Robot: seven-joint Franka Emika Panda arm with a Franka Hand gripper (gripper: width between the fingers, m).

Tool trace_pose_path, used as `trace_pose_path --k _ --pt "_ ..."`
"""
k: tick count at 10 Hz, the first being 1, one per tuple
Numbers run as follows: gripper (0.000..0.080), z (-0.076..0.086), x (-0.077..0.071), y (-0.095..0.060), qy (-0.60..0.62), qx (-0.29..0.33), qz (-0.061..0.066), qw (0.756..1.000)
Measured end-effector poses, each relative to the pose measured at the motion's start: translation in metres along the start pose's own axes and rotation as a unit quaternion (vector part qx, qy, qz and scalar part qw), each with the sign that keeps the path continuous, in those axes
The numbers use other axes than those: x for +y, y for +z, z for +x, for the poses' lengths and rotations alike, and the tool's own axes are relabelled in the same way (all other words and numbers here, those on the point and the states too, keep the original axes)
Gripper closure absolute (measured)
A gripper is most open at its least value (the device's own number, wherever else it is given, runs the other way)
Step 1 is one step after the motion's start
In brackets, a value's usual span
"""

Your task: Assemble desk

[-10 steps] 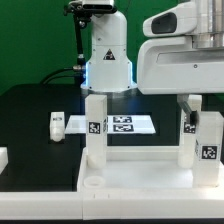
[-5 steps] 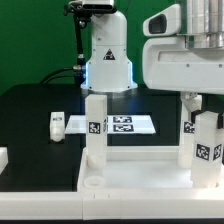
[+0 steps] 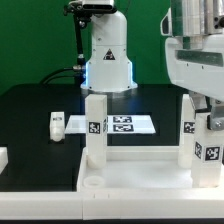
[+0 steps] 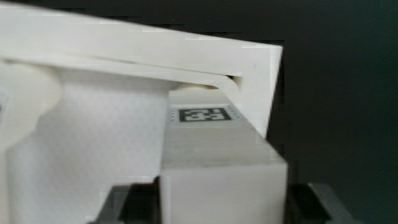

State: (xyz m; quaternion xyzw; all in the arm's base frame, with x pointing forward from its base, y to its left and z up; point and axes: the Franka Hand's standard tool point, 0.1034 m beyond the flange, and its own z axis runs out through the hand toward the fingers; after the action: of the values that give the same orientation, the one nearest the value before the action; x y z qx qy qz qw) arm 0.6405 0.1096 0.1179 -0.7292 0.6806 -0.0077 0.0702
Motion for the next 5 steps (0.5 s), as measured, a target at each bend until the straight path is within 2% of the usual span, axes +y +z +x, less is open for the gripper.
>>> trace_pose_path --k 1,3,5 --pt "0.0511 -0.0043 -0.0005 -0.0003 0.112 -0.008 0.004 0.994" --pt "0.0511 -0.0050 -0.0026 -0.0001 0.261 -0.022 0.014 0.965" --pt "0.0511 -0.0054 -0.0025 -0.0001 0.260 -0.023 0.014 0.965"
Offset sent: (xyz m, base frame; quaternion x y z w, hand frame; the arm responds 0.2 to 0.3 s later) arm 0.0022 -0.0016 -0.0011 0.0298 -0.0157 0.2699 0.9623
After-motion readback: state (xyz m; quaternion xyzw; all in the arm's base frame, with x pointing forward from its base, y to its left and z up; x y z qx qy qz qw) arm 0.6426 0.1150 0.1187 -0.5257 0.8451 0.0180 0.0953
